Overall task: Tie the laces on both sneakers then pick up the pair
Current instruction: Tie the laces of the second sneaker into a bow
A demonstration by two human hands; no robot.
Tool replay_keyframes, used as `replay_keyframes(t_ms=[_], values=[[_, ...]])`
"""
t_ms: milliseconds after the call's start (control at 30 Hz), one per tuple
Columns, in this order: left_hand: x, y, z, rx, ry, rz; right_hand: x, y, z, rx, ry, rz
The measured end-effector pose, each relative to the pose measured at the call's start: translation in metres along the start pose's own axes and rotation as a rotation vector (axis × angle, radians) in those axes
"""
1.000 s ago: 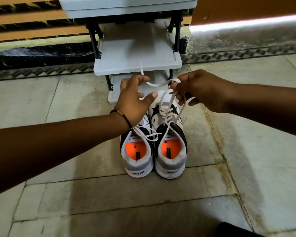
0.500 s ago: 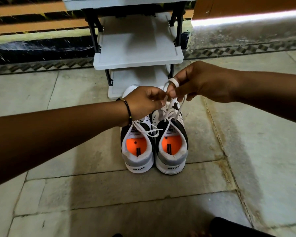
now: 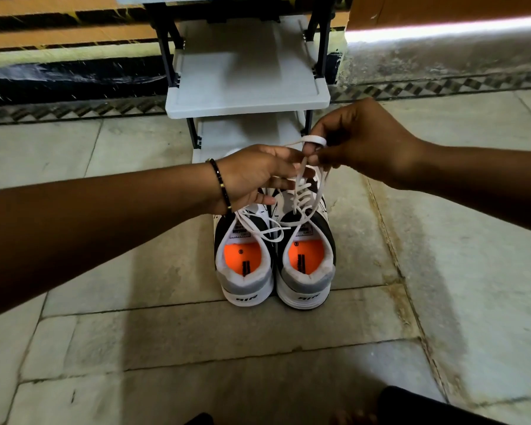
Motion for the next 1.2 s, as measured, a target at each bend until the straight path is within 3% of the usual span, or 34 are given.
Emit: replay_keyframes(t_ms=[100,233,367,667,833,900,1000,1067,1200], values=[[-0.003,-0.004,-0.001,-0.001,-0.004,0.023,0.003,0.002,-0.001,-0.013,-0.03,0.095],[-0.007,-0.001,-0.001,-0.033,0.052,-0.195,0.007,0.008,-0.002,-0.039,-0.047,0.071],[-0.006,0.008,0.001,-0.031,0.028,-0.175,0.008,0.011,-0.004,-0.038,-0.054,0.077],[-0.001,-0.011,-0.002,-0.179,-0.009,0.428,-0.008,0.004,-0.009,-0.042,0.029,-0.188],[-0.009,-0.016,-0.003,-0.204,0.073,0.515,-0.009,-0.003,-0.01,-0.09,0.087,-0.281],[-0.008,-0.026,-0.003,-0.233,0.109,0.418,-0.015,-0.014,-0.01,-0.15,0.143,-0.229],[0.007,-0.054,0.002,-0.36,0.085,-0.048,-0.037,-0.026,-0.006,-0.161,0.257,-0.128],[0.022,-0.076,0.007,-0.476,0.062,-0.202,-0.059,-0.031,0.001,-0.119,0.425,-0.107],[0.051,-0.111,0.018,-0.566,-0.189,-0.429,-0.096,-0.025,0.02,0.068,0.752,-0.158]])
Point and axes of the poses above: each hand's wrist, its own z-axis away from the middle knuckle, its own y-axis out of the palm, x = y × z, the point moved 4 cm from there along -z, towards the middle knuckle, and after that the axes turned 8 degrees about x, right-handed, at the moved point
